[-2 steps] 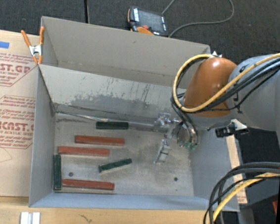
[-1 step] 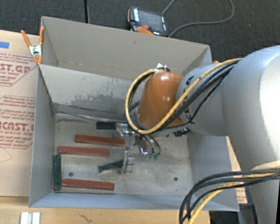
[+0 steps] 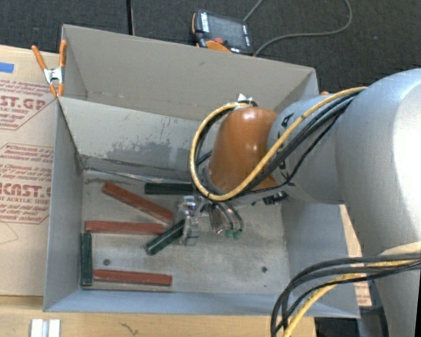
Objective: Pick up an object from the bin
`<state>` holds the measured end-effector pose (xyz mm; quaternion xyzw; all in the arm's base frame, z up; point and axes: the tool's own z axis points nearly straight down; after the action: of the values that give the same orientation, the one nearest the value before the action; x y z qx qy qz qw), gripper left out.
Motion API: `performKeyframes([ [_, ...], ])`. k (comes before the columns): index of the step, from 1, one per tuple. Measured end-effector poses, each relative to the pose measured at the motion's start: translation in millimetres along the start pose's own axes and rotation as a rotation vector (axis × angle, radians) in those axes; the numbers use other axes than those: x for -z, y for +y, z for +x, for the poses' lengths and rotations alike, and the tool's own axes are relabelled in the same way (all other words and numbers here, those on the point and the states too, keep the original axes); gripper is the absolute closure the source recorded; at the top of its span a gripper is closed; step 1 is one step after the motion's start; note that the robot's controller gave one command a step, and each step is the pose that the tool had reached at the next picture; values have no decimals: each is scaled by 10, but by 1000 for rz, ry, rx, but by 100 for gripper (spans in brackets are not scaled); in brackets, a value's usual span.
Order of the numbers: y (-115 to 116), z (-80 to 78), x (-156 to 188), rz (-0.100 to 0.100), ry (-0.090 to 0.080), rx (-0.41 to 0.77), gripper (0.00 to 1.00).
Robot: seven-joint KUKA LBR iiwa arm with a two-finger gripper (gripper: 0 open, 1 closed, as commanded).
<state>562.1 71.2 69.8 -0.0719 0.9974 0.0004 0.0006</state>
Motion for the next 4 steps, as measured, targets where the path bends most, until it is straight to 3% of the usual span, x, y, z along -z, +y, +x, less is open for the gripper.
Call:
performKeyframes([
  [1, -210, 30, 1445, 2, -10, 73, 100],
  [2, -203, 47, 1398, 1, -2, 74, 0],
  [3, 346, 224, 238, -2, 9, -15, 0],
  [4, 308, 493, 12, -1, -8, -17, 0],
])
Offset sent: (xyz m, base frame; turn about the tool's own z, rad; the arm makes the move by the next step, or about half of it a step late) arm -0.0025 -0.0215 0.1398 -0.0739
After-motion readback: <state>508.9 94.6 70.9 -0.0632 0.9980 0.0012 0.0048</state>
